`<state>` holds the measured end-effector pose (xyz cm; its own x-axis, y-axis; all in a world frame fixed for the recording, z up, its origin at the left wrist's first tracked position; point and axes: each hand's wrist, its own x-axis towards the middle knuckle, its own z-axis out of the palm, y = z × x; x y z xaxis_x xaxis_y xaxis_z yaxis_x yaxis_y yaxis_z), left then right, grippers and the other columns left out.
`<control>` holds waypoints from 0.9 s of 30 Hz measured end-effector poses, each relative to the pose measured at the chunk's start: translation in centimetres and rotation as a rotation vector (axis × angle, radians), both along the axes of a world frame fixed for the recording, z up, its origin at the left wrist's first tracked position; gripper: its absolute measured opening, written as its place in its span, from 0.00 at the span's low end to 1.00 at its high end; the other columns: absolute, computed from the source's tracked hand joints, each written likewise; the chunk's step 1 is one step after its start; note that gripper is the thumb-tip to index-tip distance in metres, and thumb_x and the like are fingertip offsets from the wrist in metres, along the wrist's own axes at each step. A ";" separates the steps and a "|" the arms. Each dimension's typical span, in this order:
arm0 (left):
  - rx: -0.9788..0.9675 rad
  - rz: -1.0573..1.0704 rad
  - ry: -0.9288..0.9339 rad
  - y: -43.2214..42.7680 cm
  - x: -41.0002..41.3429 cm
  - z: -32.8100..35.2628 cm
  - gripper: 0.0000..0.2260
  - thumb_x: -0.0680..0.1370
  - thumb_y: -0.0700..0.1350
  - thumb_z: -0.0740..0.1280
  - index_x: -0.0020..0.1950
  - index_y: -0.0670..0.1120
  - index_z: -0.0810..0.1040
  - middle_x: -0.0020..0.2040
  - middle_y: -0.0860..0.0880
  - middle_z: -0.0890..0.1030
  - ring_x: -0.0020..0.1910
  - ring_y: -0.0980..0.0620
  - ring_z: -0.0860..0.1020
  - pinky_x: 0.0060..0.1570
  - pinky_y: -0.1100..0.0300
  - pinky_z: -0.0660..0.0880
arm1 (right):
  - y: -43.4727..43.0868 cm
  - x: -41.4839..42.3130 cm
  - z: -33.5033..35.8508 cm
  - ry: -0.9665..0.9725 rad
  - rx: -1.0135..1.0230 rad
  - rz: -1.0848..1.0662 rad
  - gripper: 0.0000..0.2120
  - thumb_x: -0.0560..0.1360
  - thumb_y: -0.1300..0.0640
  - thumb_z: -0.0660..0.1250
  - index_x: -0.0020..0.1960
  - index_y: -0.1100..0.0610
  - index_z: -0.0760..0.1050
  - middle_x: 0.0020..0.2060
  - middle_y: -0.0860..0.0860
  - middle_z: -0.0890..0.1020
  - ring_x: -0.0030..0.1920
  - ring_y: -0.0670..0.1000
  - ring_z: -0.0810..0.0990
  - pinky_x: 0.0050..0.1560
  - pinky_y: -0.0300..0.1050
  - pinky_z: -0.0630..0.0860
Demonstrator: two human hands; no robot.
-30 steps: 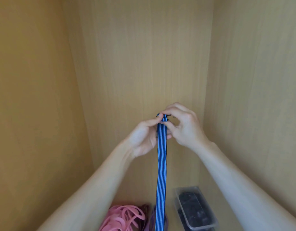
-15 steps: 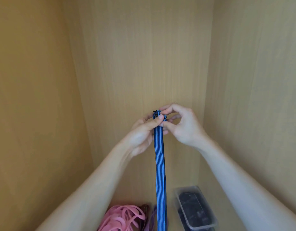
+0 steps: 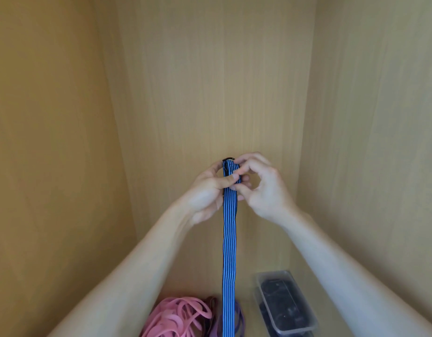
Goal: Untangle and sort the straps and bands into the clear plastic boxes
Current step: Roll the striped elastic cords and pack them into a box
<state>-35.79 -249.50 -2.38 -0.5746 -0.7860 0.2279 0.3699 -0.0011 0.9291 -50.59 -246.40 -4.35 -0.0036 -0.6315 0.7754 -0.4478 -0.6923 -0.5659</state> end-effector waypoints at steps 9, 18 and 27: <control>-0.014 0.009 -0.098 0.4 -0.5 -0.6 0.19 0.72 0.32 0.55 0.62 0.43 0.68 0.37 0.44 0.72 0.32 0.48 0.69 0.34 0.56 0.71 | 0.6 0.2 1.5 -0.208 0.178 -0.057 0.10 0.77 0.69 0.65 0.55 0.58 0.74 0.55 0.58 0.76 0.35 0.36 0.78 0.40 0.29 0.73; -0.100 0.203 -0.268 -0.1 -0.8 -1.3 0.40 0.60 0.35 0.58 0.74 0.42 0.63 0.35 0.44 0.75 0.31 0.47 0.70 0.31 0.56 0.68 | 0.7 -0.4 1.8 -0.150 0.441 0.147 0.10 0.81 0.61 0.65 0.49 0.68 0.79 0.33 0.56 0.79 0.30 0.49 0.78 0.36 0.32 0.74; -0.019 0.106 -0.225 -0.5 -0.8 -2.1 0.17 0.80 0.29 0.54 0.68 0.30 0.68 0.45 0.38 0.81 0.38 0.46 0.81 0.46 0.55 0.81 | 0.2 -0.7 1.9 -0.174 0.323 0.017 0.02 0.78 0.63 0.71 0.46 0.60 0.82 0.38 0.53 0.83 0.36 0.48 0.79 0.41 0.33 0.75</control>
<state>-36.57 -249.99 -4.47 -0.5271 -0.8414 0.1189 0.1505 0.0452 0.9876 -51.28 -246.19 -2.47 -0.1050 -0.8447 0.5249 -0.3156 -0.4722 -0.8230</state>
